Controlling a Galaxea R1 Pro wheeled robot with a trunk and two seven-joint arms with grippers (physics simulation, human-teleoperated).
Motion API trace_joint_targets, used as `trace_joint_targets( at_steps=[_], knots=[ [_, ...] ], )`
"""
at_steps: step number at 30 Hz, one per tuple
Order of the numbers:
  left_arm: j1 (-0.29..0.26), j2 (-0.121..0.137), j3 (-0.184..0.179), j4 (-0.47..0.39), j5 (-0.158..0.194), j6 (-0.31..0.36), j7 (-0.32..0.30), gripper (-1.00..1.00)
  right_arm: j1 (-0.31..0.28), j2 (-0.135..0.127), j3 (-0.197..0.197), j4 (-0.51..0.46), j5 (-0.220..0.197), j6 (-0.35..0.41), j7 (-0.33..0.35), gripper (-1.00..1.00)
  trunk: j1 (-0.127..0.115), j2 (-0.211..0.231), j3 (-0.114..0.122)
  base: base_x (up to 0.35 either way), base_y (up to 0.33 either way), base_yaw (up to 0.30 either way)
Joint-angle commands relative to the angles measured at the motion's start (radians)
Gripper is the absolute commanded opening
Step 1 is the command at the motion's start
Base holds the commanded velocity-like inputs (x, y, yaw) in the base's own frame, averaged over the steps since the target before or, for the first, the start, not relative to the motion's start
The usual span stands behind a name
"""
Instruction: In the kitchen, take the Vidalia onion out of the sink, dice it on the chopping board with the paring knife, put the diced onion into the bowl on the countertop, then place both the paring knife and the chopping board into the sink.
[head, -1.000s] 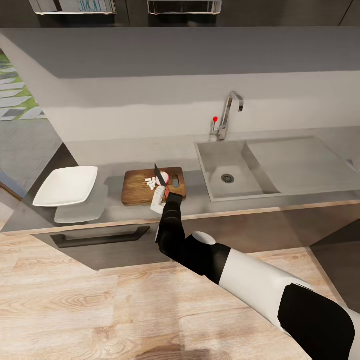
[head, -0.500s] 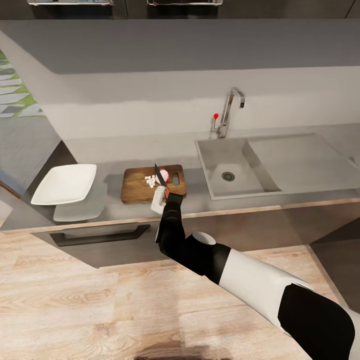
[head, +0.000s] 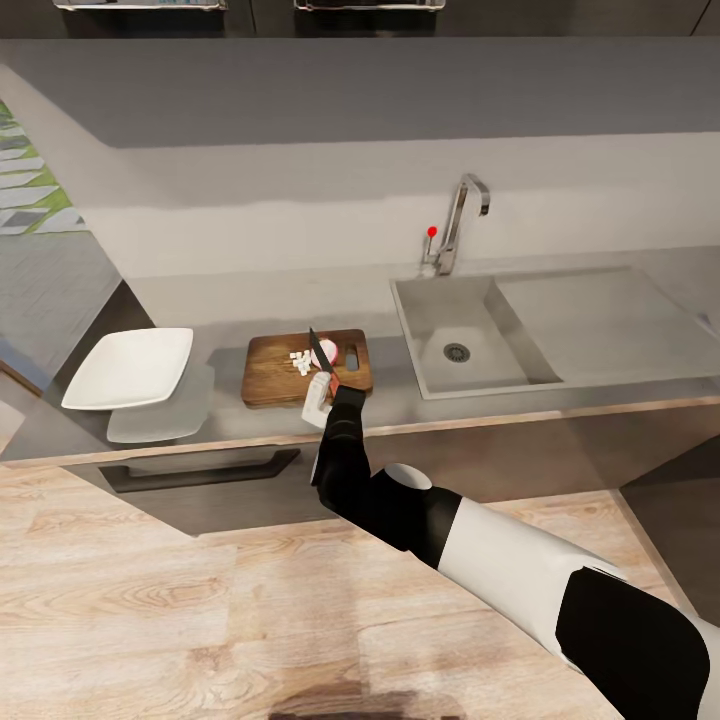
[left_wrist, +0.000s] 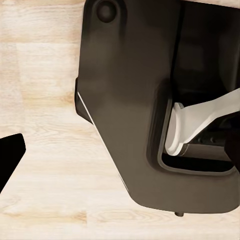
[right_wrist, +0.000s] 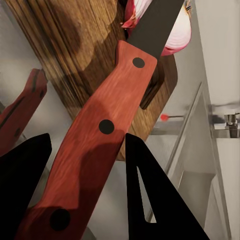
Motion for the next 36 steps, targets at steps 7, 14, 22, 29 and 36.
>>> trace_joint_targets(
  at_steps=[7,14,22,29,36],
  knots=[
    [0.001,-0.001,0.006,-0.002,-0.002,-0.001,-0.006,1.00,-0.002,0.000,0.004,0.000,-0.008,0.004,-0.010,-1.00,0.001,-0.002,-0.001,0.000,0.000,0.000],
    [0.001,-0.001,0.006,-0.002,-0.002,-0.001,-0.006,1.00,-0.002,0.000,0.004,0.000,-0.008,0.003,-0.010,-1.00,0.001,-0.002,-0.001,0.000,0.000,0.000],
    [0.001,-0.001,0.006,-0.002,-0.002,-0.001,-0.006,1.00,-0.001,0.000,0.004,0.000,-0.009,0.003,-0.010,-1.00,0.001,-0.002,-0.005,0.000,0.000,0.000],
    [0.001,-0.001,0.006,-0.002,-0.002,-0.001,-0.006,1.00,0.014,0.000,0.004,0.001,-0.008,0.004,-0.010,-1.00,0.001,-0.002,-0.006,0.000,0.000,0.000],
    [0.001,-0.001,0.006,-0.002,-0.002,-0.001,-0.006,1.00,0.014,0.000,-0.005,-0.007,0.000,0.000,-0.017,-1.00,0.001,-0.002,-0.006,0.000,0.000,0.000]
  ],
)
